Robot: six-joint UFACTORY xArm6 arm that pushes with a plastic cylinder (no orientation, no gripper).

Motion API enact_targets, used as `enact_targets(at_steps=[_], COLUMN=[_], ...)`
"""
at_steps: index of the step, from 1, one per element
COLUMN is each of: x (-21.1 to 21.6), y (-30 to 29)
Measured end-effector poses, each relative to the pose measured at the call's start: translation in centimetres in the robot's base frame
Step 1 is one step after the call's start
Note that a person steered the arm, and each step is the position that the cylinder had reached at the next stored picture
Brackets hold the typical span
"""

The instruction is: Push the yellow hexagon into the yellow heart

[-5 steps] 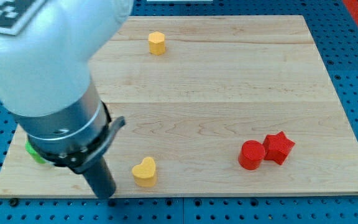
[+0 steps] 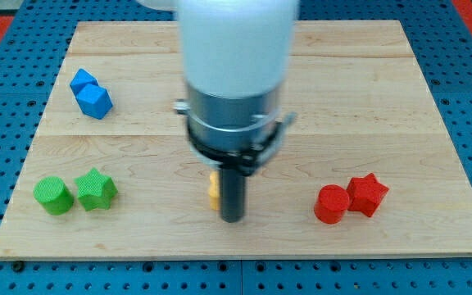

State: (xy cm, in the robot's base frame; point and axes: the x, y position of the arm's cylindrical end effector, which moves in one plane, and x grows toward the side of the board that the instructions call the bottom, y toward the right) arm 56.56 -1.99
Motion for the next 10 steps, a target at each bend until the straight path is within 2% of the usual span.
enact_targets(at_steps=[1,2,3,4,5,6,7,8,9,10], x=[-3.2,-15.7,-28.2,-30.8,-30.7,-30.2,-24.8,-26.0,-29.0,-22.8], y=[6.8,7.7,4.4,2.3,-2.6,-3.2,-2.7,-2.9,-2.4,-4.5])
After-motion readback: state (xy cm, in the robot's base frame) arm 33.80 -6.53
